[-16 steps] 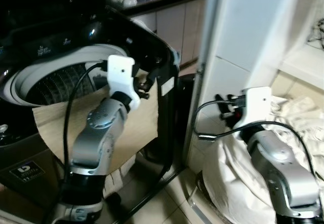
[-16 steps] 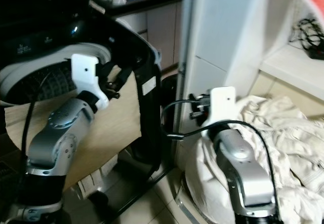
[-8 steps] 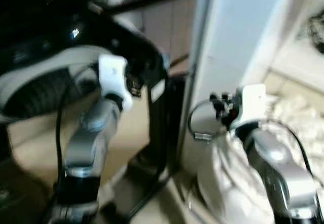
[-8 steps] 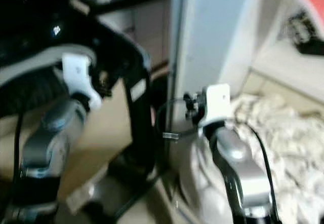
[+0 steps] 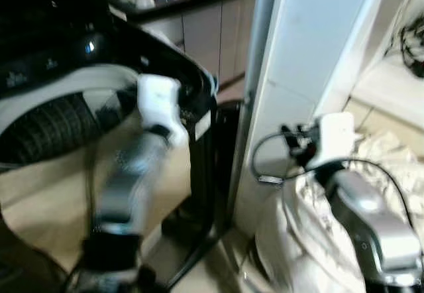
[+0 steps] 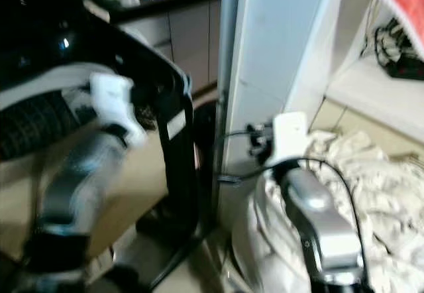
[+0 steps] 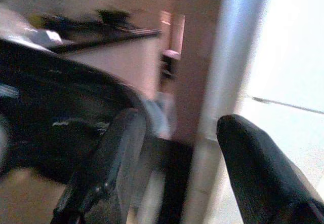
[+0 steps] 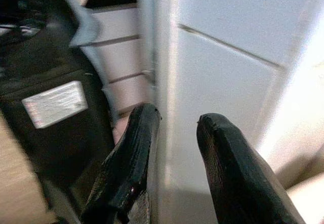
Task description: Clothes washing
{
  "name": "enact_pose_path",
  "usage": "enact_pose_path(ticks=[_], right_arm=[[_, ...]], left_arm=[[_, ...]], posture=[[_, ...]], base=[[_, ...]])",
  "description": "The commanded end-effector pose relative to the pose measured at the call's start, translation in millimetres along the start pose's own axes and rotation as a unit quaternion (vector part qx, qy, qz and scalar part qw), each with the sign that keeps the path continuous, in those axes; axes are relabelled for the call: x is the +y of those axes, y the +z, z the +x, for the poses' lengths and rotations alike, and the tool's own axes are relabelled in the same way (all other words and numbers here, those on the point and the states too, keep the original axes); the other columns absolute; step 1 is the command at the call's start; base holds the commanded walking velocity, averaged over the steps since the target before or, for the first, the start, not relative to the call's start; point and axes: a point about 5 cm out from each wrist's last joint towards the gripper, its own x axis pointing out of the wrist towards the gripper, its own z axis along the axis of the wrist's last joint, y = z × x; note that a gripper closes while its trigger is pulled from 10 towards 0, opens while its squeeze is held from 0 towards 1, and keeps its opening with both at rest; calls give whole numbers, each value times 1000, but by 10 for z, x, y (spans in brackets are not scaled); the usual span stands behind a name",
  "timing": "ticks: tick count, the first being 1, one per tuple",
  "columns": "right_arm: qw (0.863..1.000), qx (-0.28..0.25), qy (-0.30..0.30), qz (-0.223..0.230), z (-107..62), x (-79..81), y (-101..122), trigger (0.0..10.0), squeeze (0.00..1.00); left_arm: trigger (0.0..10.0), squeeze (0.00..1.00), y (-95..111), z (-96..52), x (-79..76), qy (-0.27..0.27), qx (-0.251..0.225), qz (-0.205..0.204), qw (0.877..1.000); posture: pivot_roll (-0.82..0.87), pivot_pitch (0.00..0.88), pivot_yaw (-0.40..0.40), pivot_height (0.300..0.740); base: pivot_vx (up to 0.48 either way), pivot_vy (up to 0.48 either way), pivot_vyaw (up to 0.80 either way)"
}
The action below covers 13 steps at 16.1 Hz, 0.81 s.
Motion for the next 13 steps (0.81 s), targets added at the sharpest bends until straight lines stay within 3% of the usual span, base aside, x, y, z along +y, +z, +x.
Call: enact_pose_path(ticks=[1,3,6,7,8,10,12,13], right_arm=[[1000,-3,-7,1,1,13,25,10000,0],[1000,0,-23,3,1,-17,12,10000,0],[994,24,-106,6,-5,-252,-53,10000,0],[991,35,-132,12,-19,-358,-79,10000,898],[987,46,-153,16,-34,-454,-102,10000,1000],[982,72,-176,18,-57,-574,-157,10000,1000],[974,161,-159,-3,-100,-679,-356,10000,1000],[964,217,-156,7,-148,-780,-480,10000,1000]], left_arm=[[10000,0,38,-39,66,5,-7,16,1000],[10000,0,38,-44,65,3,-8,17,1000],[10000,0,40,-39,60,-7,-6,23,1000],[10000,0,36,-36,51,-16,-3,27,1000],[10000,0,28,-36,43,-24,1,29,999],[10000,0,12,-40,24,-42,9,33,999],[10000,0,-57,-72,-52,-99,35,41,994],[10000,0,-99,-179,-161,-198,55,48,977]], posture=[[-119,11,24,740],[-117,8,26,740],[-118,7,31,740],[-117,7,33,740],[-117,7,33,740],[-117,8,36,740],[-117,10,38,740],[-119,10,39,740]], base=[[0,0,0],[0,0,0],[0,0,0],[0,0,0],[0,0,0],[0,0,0],[0,0,0],[0,0,0]])
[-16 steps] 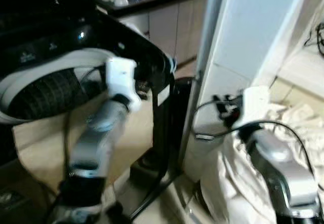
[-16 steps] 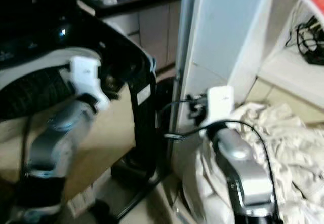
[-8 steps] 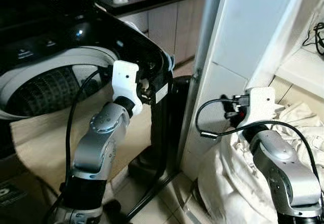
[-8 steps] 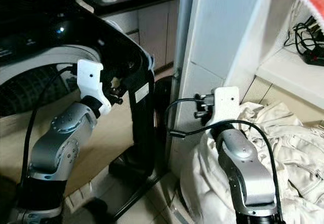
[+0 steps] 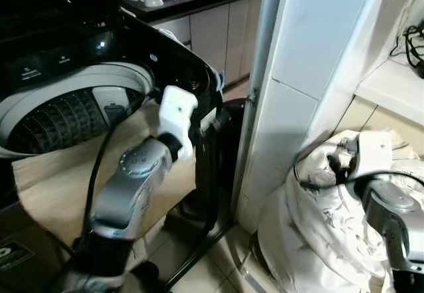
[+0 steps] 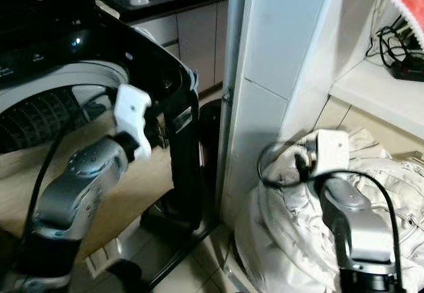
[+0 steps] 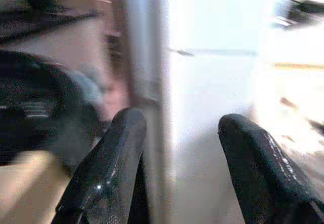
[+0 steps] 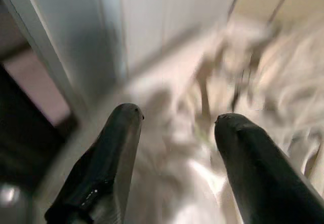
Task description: Clothes washing
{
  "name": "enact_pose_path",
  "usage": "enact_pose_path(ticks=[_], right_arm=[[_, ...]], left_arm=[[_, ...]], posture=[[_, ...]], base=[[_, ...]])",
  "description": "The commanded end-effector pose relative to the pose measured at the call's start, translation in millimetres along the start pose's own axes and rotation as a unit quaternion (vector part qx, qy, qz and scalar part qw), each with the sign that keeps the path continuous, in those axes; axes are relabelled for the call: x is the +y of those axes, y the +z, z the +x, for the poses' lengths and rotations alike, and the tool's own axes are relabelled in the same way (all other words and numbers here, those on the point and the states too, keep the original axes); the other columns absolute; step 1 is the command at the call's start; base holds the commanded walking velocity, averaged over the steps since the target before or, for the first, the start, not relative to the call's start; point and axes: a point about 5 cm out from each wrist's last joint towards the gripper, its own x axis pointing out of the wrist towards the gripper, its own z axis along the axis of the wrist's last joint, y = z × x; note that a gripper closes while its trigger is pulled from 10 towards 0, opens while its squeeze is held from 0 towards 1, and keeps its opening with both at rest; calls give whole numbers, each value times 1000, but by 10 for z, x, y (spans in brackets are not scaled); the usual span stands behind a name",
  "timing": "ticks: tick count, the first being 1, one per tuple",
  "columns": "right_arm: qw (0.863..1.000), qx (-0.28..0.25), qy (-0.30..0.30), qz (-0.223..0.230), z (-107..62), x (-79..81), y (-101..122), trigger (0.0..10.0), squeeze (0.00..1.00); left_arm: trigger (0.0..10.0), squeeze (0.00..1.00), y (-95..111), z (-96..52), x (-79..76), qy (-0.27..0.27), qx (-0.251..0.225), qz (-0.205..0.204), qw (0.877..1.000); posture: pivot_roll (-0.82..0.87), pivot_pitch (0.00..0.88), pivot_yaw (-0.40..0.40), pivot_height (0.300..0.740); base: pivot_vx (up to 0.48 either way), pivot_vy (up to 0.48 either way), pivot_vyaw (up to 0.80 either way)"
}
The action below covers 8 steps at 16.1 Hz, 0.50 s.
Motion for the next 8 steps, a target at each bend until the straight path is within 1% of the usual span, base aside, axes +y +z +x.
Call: enact_pose_path(ticks=[1,2,3,5,6,7,8], right_arm=[[998,59,-1,-7,24,-81,-101,10000,1000],[996,86,-14,-12,35,-153,-169,10000,1000],[995,95,-27,-12,41,-205,-195,10000,1000],[993,109,-51,-16,50,-278,-242,10000,1000],[990,123,-70,-9,51,-334,-305,10000,1000],[988,136,-77,-2,46,-356,-357,10000,1000],[982,168,-83,-8,37,-371,-438,10000,1000]], left_arm=[[10000,0,-24,-72,-166,-100,20,16,995],[10000,0,-57,-141,-223,-148,38,31,988],[10000,0,-60,-181,-254,-174,42,33,983],[10000,0,-48,-233,-283,-202,45,28,978],[10000,0,-44,-273,-310,-224,46,23,973],[10000,0,-45,-297,-331,-237,46,22,970],[10000,0,-55,-304,-345,-244,49,22,968]], posture=[[-118,12,38,740],[-118,12,38,740],[-116,13,33,740],[-112,12,30,740],[-110,11,29,740],[-112,10,32,740],[-112,10,32,740]], base=[[0,0,0],[0,0,0],[0,0,0],[0,0,0],[0,0,0],[0,0,0],[0,0,0]])
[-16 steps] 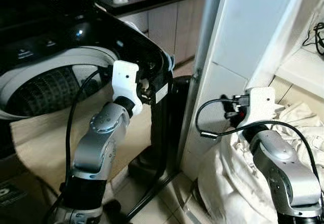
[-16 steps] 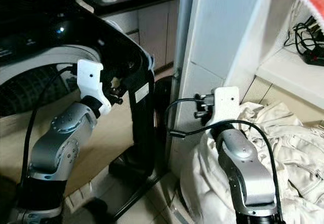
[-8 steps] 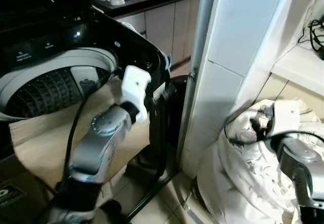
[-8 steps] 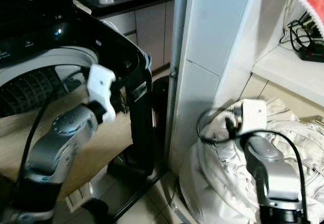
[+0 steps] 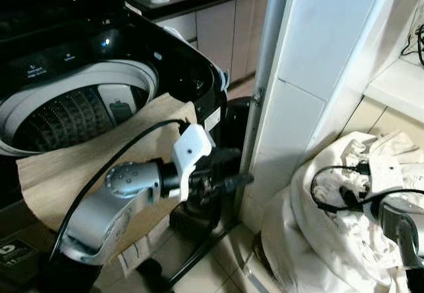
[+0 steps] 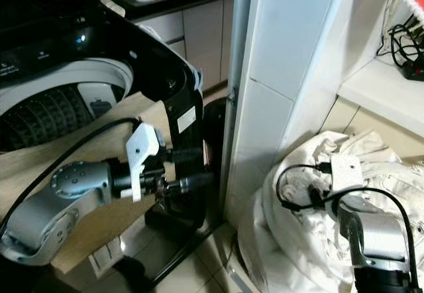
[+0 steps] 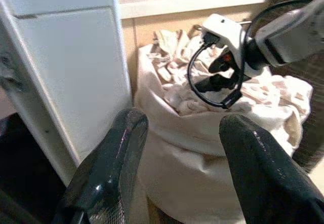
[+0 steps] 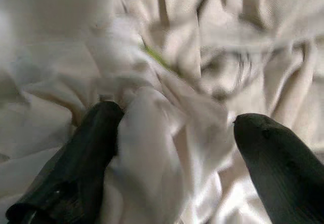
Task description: Clothes washing
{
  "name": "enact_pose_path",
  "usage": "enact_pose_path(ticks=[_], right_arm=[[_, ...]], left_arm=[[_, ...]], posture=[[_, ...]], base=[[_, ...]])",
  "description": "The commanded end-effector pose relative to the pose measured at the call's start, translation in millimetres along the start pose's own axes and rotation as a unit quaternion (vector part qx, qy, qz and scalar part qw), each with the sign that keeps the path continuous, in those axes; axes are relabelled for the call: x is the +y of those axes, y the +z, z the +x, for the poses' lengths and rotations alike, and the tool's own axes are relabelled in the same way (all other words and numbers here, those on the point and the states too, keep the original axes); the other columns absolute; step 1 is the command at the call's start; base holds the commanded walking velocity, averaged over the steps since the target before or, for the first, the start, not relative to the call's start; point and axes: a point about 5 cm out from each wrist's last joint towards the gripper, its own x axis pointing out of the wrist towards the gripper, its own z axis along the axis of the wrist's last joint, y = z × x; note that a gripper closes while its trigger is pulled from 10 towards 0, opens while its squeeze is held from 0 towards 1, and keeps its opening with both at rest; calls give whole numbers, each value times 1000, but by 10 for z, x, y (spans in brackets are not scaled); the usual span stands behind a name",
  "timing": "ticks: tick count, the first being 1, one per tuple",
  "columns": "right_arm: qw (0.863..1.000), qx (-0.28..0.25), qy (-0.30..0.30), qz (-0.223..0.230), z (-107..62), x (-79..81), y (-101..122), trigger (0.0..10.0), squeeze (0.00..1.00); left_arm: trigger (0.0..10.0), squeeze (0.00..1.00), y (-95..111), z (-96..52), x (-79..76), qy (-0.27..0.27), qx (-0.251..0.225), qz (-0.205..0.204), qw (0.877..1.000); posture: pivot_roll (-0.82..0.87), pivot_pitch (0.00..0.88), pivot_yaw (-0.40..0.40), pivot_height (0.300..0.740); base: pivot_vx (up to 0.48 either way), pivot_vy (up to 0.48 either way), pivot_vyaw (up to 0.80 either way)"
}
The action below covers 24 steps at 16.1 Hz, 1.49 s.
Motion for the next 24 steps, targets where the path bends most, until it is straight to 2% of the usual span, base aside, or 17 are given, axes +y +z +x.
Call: enact_pose_path(ticks=[1,2,3,4,5,6,11,13,16,22,24], right_arm=[[999,53,-12,-2,40,-43,-174,10000,843],[998,56,-8,1,41,-35,-194,10000,282],[998,59,-6,3,42,-31,-206,10000,282],[998,65,0,10,41,-20,-224,10000,0],[997,76,19,27,29,14,-242,4196,0],[995,81,38,46,16,42,-237,0,0],[983,80,91,138,-36,39,-206,0,0],[983,78,93,138,-60,23,-203,0,0],[982,74,95,143,-93,2,-204,0,0],[982,60,103,144,-137,-20,-182,0,0],[981,35,120,150,-186,-36,-131,0,0]], left_arm=[[10000,0,19,15,-35,-13,2,4,1000],[10000,0,22,15,-39,-16,2,4,1000],[10000,0,24,14,-42,-17,2,3,1000],[10000,0,28,12,-49,-22,3,3,1000],[10000,0,37,6,-65,-31,4,1,1000],[10000,0,42,-2,-77,-37,4,2,999],[10000,0,64,12,-83,-45,5,5,999],[10000,0,66,24,-80,-43,2,3,999],[10000,0,44,64,-27,-8,-6,-2,1000],[10000,0,37,95,-75,-12,-10,-9,1000],[10000,0,32,100,-79,-11,-10,-10,1000]], posture=[[-112,10,32,740],[-113,12,37,740],[-113,12,37,740],[-113,12,37,740],[-113,11,40,740],[-113,10,41,740],[-114,12,42,740],[-117,14,46,740],[-121,16,43,740],[-123,13,40,740],[-123,12,40,740]], base=[[0,0,0],[0,0,0],[0,0,0],[0,0,0],[0,0,0],[0,0,0],[0,0,0],[0,0,0],[0,0,0],[0,0,0],[0,0,0]])
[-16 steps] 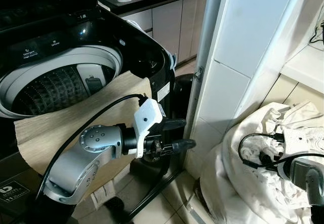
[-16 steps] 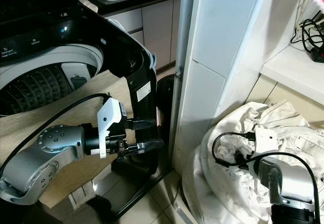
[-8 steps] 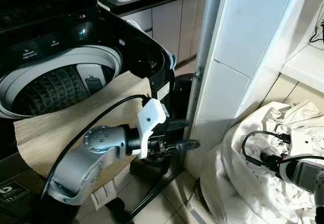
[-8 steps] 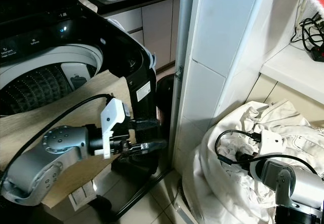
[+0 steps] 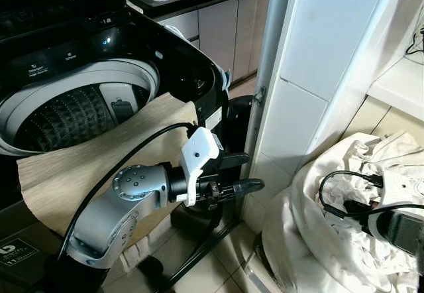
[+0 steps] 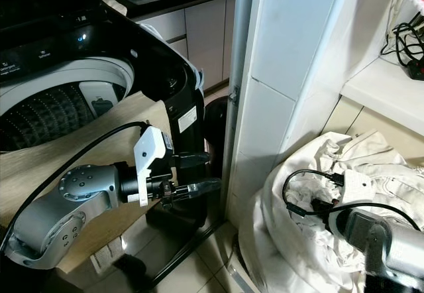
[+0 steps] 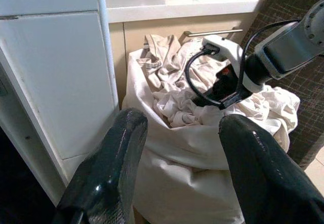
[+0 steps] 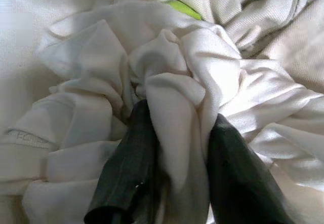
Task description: Clothes washing
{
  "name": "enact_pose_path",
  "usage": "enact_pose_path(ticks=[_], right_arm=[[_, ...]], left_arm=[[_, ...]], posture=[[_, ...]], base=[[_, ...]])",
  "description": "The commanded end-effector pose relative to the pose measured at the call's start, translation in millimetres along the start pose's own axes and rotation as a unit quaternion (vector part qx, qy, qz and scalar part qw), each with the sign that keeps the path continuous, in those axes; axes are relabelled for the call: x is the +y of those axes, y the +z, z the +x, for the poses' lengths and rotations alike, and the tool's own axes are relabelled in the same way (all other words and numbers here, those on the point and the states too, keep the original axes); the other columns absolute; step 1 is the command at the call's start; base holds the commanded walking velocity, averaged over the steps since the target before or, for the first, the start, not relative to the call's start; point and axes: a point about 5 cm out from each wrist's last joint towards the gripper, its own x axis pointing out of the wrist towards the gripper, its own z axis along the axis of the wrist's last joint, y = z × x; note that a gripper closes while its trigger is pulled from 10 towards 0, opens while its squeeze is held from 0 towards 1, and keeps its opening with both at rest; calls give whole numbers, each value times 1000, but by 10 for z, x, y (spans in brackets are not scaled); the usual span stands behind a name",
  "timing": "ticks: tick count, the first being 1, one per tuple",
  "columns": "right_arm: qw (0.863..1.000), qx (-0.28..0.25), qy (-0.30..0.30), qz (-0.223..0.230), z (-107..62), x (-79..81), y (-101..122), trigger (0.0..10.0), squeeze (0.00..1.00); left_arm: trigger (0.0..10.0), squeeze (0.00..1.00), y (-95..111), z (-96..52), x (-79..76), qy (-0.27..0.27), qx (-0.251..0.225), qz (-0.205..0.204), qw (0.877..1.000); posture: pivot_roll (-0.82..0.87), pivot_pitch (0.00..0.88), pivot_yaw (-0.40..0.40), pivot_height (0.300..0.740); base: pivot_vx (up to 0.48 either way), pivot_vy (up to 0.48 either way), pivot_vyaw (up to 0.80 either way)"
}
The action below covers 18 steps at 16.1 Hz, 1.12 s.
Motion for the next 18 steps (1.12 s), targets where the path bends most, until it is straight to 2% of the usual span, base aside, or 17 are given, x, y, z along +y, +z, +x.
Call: enact_pose_path(ticks=[1,2,3,5,6,7,10,11,12,13,14,18], right_arm=[[1000,-17,22,-1,-57,24,50,0,0],[998,-36,47,-5,-123,40,103,0,0],[994,-62,94,-10,-264,73,204,0,0],[980,-90,174,-40,-533,142,344,0,0],[975,-97,193,-49,-595,166,372,0,0],[964,-114,231,-62,-711,225,432,0,0],[909,-171,366,-104,-1058,516,612,0,0],[892,-188,395,-112,-1130,607,672,0,0],[870,-208,433,-109,-1183,744,762,0,0],[855,-219,458,-108,-1214,855,822,0,0],[839,-226,484,-106,-1235,962,869,0,0],[809,-224,534,-103,-1257,1230,972,0,0]], left_arm=[[10000,0,-3,7,2,5,4,6,1000],[10000,0,0,7,4,8,2,5,1000],[10000,0,28,-1,37,23,-11,2,1000],[10000,0,71,-4,81,34,-23,2,999],[10000,0,79,-3,83,34,-24,2,999],[10000,0,98,3,85,34,-29,2,999],[10000,0,283,77,110,50,-91,-3,995],[10000,0,371,113,123,57,-121,-14,991],[10000,51,473,165,124,52,-159,-40,985],[10000,1000,541,202,112,42,-182,-57,981],[10000,1000,587,249,82,25,-194,-61,979],[10000,1000,614,437,-9,-1,-199,-69,978]], posture=[[-122,11,41,740],[-121,11,41,740],[-121,11,41,740],[-122,9,43,740],[-122,9,43,740],[-122,9,43,740],[-128,0,48,740],[-128,0,48,740],[-131,0,47,740],[-131,0,47,740],[-130,0,41,740],[-126,0,30,740]], base=[[0,0,0],[0,0,0],[0,0,0],[0,0,0],[0,0,0],[0,0,0],[0,0,0],[0,0,0],[0,0,0],[0,0,0],[0,0,0],[0,0,0]])
